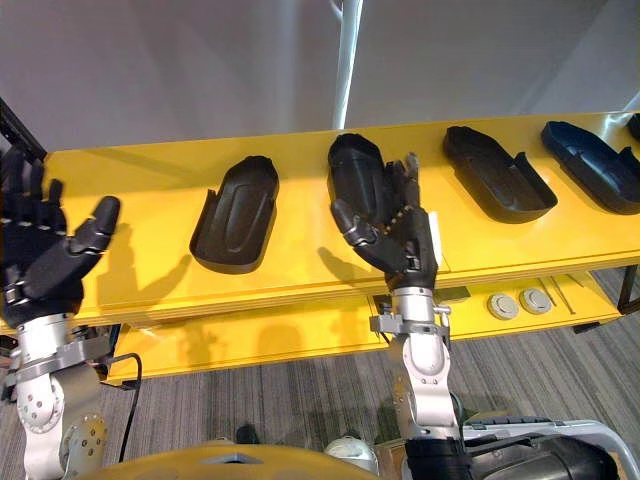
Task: Walk over and take three plastic housings, then place them on the shelf
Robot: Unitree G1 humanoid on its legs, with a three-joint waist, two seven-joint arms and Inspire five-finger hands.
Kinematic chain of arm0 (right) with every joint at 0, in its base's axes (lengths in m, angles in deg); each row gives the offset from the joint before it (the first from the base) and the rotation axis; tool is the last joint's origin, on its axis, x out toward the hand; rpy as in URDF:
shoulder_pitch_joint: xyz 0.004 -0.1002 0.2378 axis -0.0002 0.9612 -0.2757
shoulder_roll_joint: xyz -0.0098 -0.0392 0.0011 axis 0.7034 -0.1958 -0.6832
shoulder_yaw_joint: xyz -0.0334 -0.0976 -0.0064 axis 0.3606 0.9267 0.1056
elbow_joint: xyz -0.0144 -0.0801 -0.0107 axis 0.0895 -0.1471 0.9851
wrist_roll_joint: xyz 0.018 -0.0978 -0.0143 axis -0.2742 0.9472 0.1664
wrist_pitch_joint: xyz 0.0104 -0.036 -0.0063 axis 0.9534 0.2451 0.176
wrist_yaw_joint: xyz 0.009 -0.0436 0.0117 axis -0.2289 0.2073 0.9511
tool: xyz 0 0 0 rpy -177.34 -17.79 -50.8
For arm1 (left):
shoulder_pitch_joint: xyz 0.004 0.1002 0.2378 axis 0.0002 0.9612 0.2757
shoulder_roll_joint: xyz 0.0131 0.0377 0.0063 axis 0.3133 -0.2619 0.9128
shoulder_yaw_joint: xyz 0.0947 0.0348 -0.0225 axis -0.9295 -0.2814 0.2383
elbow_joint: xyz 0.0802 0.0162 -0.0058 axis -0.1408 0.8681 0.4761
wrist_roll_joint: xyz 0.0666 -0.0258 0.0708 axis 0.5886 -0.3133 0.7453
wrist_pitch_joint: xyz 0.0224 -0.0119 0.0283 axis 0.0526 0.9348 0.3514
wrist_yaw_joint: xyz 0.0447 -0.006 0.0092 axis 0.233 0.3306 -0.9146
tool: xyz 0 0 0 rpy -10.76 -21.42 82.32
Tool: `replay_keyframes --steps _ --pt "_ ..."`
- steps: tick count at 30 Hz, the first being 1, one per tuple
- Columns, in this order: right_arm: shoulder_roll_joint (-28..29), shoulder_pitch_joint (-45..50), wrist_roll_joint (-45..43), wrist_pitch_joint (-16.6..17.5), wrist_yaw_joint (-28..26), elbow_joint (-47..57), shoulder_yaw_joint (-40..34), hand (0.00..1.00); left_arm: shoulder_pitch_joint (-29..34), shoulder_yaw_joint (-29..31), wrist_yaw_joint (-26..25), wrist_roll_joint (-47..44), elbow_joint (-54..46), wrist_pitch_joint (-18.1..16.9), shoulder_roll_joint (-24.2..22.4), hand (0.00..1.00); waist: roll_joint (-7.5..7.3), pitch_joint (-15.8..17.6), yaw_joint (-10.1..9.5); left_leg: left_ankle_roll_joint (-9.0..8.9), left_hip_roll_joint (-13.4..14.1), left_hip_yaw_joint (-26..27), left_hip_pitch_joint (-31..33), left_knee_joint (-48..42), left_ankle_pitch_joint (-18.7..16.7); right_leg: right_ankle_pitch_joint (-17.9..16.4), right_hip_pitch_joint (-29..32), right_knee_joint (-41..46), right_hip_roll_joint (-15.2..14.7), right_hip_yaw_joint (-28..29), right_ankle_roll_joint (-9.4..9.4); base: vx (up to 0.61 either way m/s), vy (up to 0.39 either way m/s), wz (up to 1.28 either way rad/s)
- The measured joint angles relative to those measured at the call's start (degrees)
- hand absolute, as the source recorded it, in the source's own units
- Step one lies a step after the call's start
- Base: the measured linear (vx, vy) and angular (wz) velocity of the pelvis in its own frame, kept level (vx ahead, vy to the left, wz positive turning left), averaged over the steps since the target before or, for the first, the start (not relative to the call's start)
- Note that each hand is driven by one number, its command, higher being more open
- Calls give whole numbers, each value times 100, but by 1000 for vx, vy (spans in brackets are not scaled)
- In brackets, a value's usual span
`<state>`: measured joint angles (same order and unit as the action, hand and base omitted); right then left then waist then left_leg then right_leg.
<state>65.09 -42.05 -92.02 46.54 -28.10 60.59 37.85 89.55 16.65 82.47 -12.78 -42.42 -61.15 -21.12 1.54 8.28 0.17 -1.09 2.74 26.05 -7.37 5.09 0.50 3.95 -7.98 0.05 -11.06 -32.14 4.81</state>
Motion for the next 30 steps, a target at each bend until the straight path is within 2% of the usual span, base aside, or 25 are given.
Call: replay_keyframes --steps 4,9,12,15,20,26,30 --pt "-368 -413 65 3 -178 120 143 100 -13 -77 131 7 4 110 68 100 -1 1 -21 11 5 -72 1 -2 -7 0 -2 95 -23 -55 0 42 21 11" --pt "-580 -968 -138 -5 -300 121 47 100 -119 -73 179 8 40 247 253 100 -3 0 -180 21 -17 -220 6 -29 91 -1 -32 194 -71 -115 0 61 23 19" --pt "-577 -1327 -224 -221 -290 110 95 100 -186 -85 200 8 129 342 274 100 -5 -2 -248 21 -28 -297 -16 -26 92 -1 -99 194 -82 -141 0 19 2 10" --pt "-548 -1624 -194 -457 -98 -96 314 100 -183 -245 195 10 203 371 274 100 -5 -2 -330 19 -33 -316 -16 -21 97 -1 -109 192 -85 -148 0 -2 -5 1" --pt "-446 -1806 345 -738 383 -599 825 100 -176 -616 205 19 213 484 265 100 -3 -2 -428 34 -51 -409 3 -3 147 -1 -144 181 -94 -236 0 -14 -17 9" --pt "-237 -2173 537 -1177 967 -1364 909 100 -151 -721 194 18 380 483 212 100 12 -9 -480 78 -124 -604 135 1 257 -3 -164 76 -127 -386 -3 -32 -15 17" --pt "-82 -2282 780 -1307 1365 -1690 971 100 -141 -747 201 16 383 484 209 100 62 -12 -496 74 -164 -656 194 2 262 -4 -161 69 -158 -392 -3 -61 5 8"
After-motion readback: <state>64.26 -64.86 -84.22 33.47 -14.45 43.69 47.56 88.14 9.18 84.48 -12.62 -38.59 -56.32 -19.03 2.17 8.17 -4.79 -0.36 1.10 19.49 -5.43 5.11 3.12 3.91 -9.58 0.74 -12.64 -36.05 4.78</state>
